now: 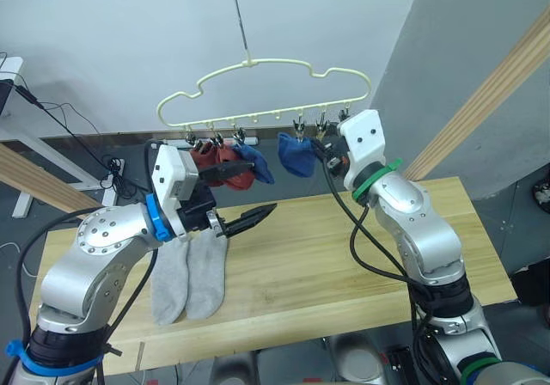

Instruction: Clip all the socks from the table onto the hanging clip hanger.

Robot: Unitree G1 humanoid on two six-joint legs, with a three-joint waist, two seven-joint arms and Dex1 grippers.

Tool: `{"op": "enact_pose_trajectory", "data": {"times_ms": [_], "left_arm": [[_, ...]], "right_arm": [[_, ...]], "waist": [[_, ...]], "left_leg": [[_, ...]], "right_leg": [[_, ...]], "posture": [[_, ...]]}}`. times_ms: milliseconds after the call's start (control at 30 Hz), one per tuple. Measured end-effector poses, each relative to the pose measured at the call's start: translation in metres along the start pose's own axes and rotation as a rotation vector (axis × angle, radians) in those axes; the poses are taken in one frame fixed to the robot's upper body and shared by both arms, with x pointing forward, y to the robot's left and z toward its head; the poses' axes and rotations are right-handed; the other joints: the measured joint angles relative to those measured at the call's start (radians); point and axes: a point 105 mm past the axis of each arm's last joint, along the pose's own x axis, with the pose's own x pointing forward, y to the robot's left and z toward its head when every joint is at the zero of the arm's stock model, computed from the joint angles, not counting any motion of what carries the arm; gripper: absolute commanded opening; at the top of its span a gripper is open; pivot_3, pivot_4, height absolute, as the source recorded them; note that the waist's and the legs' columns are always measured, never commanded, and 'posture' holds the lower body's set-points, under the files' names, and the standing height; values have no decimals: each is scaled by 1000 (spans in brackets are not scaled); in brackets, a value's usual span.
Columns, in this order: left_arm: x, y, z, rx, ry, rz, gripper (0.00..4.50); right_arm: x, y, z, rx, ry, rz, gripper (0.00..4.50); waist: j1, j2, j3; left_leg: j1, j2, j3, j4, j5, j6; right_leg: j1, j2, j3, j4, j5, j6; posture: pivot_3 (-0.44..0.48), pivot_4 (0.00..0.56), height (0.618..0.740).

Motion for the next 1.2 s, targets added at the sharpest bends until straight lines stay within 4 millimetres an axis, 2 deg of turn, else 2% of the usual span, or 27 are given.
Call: {"op": "enact_pose_trajectory", "data": {"times_ms": [300, 567, 867, 1200], "left_arm": [[2, -2, 1, 3, -6, -18, 4477], [3, -2, 0, 1, -6, -22, 4477], [3, -4, 0, -1, -8, -38, 4477], [6, -5, -1, -5, -11, -42, 4477]], "right_arm": [[4, -5, 2, 115, 5, -74, 2286], [2, 0, 7, 208, 14, -81, 2286], [-4, 2, 15, 228, 11, -97, 2286], [-3, 5, 13, 277, 26, -109, 2286]], "waist": [[0, 0, 0], [0, 0, 0], [0, 0, 0], [-2, 0, 0]], "left_leg": [[0, 0, -1, 0, 0, 0], [0, 0, -1, 0, 0, 0], [0, 0, -1, 0, 0, 0], [0, 0, -1, 1, 0, 0]], "right_leg": [[0, 0, 0, 1, 0, 0], [0, 0, 0, 1, 0, 0], [0, -1, 0, 2, 0, 0], [-1, -1, 0, 3, 0, 0]], "posture": [[-213, 299, 737], [-217, 297, 737], [-219, 295, 737], [-227, 291, 737]]}}
